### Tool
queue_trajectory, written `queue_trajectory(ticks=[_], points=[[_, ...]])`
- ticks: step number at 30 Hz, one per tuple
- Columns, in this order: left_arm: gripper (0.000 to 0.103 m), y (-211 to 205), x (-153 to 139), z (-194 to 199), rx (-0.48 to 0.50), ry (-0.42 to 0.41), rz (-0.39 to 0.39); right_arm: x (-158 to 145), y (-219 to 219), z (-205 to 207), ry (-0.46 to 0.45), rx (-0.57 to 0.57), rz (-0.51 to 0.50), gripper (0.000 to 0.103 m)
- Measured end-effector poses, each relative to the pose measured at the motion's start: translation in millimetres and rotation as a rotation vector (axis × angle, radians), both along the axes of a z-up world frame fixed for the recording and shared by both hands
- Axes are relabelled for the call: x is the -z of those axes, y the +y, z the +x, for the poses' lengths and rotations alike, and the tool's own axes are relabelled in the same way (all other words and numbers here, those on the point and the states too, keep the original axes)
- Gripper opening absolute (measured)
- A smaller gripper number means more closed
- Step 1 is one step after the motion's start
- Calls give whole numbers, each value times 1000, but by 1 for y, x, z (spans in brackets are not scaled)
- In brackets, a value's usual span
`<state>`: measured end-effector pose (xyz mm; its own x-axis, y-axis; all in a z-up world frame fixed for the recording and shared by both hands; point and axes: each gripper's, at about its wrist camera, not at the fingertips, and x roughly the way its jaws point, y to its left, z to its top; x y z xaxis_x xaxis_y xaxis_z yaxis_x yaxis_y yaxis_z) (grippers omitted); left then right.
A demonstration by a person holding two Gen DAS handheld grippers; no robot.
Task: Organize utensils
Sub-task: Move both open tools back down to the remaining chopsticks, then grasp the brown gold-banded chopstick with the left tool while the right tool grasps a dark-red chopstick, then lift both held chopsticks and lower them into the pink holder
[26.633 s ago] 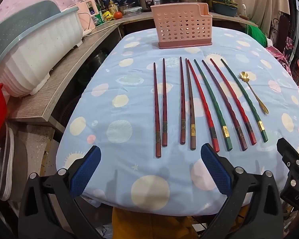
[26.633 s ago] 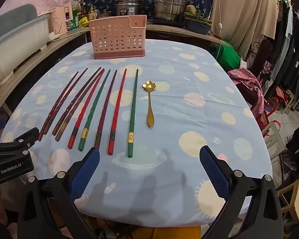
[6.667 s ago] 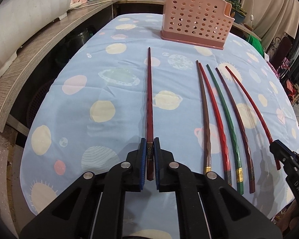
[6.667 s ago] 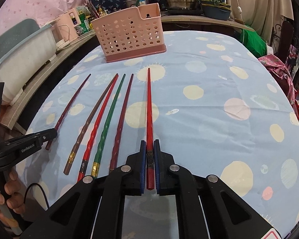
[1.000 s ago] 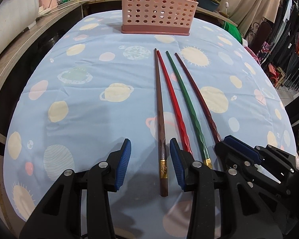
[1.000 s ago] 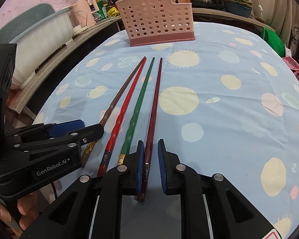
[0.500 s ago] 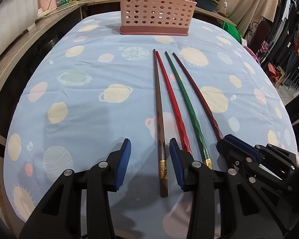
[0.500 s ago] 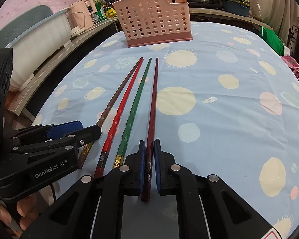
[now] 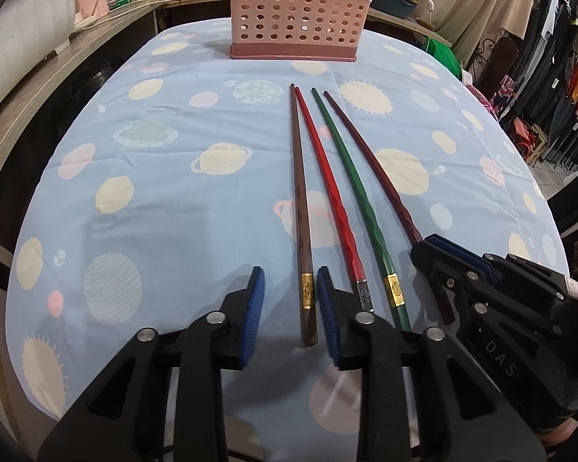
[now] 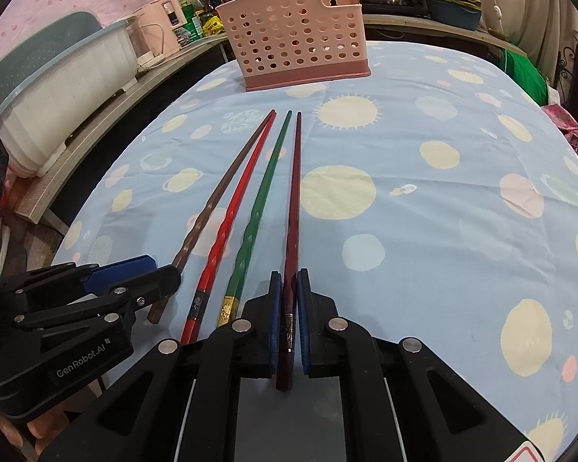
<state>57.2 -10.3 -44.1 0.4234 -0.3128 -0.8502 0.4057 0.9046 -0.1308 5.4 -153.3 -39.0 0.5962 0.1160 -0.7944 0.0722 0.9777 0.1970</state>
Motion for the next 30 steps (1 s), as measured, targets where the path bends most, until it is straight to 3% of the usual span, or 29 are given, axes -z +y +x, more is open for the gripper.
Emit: queue_trajectory(ticks=[4, 16, 30], points=[[7, 2, 1, -1, 5, 8, -8, 0, 0, 0, 1, 0, 0, 7], [7, 3, -20, -3, 5, -1, -55, -15, -8, -7, -28, 27, 24, 7], [7, 13, -106, 31, -58, -114, -166, -96, -37, 14, -207, 92, 39, 7]])
